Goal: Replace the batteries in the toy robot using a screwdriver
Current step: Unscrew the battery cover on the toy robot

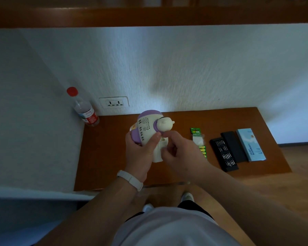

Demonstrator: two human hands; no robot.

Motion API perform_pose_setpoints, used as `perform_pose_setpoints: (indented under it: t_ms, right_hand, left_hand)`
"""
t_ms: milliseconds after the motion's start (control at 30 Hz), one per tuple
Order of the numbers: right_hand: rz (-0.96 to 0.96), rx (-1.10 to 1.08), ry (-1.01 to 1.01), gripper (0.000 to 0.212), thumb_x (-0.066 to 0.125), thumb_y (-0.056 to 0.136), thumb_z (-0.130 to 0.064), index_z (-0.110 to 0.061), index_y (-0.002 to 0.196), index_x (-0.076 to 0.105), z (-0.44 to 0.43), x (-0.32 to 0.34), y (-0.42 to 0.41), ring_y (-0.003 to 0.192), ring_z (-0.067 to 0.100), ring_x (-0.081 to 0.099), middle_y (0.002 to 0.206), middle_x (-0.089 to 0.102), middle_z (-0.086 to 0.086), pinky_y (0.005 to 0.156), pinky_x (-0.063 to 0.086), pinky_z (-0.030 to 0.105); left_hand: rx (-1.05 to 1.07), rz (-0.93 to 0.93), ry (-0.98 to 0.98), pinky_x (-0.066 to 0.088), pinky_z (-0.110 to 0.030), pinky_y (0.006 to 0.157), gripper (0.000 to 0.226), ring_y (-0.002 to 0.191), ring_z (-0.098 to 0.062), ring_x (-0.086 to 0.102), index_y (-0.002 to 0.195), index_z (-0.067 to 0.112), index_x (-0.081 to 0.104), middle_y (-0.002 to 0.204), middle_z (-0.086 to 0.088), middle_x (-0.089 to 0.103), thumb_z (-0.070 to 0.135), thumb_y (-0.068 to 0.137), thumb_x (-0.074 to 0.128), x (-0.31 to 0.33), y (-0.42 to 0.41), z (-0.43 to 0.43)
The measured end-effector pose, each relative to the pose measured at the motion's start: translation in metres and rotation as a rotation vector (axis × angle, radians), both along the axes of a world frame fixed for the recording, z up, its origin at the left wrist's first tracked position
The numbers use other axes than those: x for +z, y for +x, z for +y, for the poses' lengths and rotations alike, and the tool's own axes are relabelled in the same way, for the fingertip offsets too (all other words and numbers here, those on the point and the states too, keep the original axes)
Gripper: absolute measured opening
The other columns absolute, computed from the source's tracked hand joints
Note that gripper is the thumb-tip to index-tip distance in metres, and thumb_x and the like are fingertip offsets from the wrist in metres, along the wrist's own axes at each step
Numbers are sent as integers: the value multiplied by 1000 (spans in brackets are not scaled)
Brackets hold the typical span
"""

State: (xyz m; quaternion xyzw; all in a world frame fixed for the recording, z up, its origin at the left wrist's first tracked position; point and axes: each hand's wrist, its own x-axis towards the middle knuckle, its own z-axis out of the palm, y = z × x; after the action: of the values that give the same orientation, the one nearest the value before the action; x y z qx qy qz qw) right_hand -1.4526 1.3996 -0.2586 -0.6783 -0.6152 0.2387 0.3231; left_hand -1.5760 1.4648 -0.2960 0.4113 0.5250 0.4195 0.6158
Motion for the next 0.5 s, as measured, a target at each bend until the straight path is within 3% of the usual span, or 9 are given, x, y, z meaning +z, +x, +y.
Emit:
perform_pose_setpoints:
  t_ms: [133,267,367,500]
  right_hand:
    - [59,-71,-1,26,61,91,-25,-26,116,54,-1,0,-2,69,9,54,77,55,-10,61,50,29]
    - [433,-303,-110,13,64,89,-21,-25,98,56,5,4,-4,79,14,58,88,61,1,70,53,31]
    - [561,-365,-172,11,62,90,-24,-26,100,57,10,6,-3,88,16,61,95,63,0,77,54,32]
    - [663,-376,-208,18,61,92,-27,-25,109,59,9,10,-3,93,9,63,99,66,-7,73,53,22]
  left_hand:
    - [14,-22,-1,61,-32,72,73,95,-15,72,129,23,47,113,2,68,27,68,87,4,2,-4]
    - [22,-57,25,61,-29,70,79,94,-11,72,132,19,45,114,2,68,33,64,83,9,4,-7]
    - [16,-66,47,61,-30,71,84,95,-14,72,134,17,44,116,0,68,36,62,82,11,5,-9]
    - [12,-74,74,62,-35,74,87,100,-18,71,136,16,42,119,-2,67,37,62,82,11,5,-12]
